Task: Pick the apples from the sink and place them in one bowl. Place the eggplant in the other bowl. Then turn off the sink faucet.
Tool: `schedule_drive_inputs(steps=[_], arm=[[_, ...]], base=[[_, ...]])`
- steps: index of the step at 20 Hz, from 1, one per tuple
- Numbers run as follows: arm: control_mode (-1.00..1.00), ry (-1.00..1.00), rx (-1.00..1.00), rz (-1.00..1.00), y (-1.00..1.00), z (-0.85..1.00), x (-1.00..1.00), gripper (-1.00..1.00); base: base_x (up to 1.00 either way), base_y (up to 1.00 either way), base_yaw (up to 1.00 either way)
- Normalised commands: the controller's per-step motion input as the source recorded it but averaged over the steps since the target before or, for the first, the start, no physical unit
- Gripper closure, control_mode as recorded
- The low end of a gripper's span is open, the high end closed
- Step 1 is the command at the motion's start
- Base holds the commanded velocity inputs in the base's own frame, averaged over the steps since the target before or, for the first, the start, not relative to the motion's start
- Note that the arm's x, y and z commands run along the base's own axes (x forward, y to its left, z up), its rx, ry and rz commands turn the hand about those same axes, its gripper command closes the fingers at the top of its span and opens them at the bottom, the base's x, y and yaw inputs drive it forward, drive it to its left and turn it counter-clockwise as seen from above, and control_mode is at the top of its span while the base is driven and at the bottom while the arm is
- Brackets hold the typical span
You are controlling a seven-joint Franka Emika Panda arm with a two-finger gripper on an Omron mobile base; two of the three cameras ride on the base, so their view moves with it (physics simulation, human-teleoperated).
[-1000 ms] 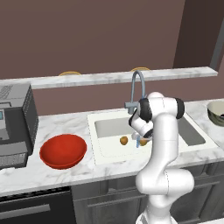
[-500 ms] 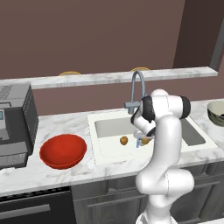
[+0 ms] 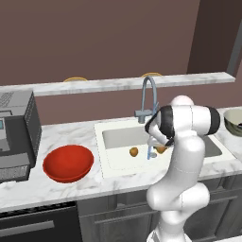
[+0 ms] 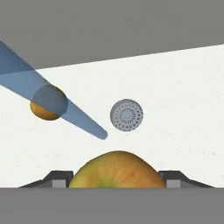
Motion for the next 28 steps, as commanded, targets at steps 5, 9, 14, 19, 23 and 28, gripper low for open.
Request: schedule_drive_inputs(steps=[5, 9, 14, 19, 23, 28], arm=[[-1.0, 0.03, 0.0, 0.0, 0.14, 0.68, -0.29, 1.0], [-1.0, 0.07, 0.03, 0.0, 0.33, 0.54, -0.26, 1.0], [-1.0, 0.09, 0.03, 0.02, 0.57, 0.41, -0.27, 1.0], [-1.0, 0.04, 0.01, 0.08, 0.69, 0.36, -0.26, 1.0], [-1.0, 0.0, 0.0, 0.13, 0.71, 0.37, -0.3, 1.0], [-1.0, 0.0, 0.0, 0.14, 0.74, 0.32, -0.29, 1.0]], base=[[0.0, 0.0, 0.0], [0.0, 0.0, 0.0], [0.0, 0.0, 0.0], [0.0, 0.0, 0.0], [0.0, 0.0, 0.0], [0.0, 0.0, 0.0]])
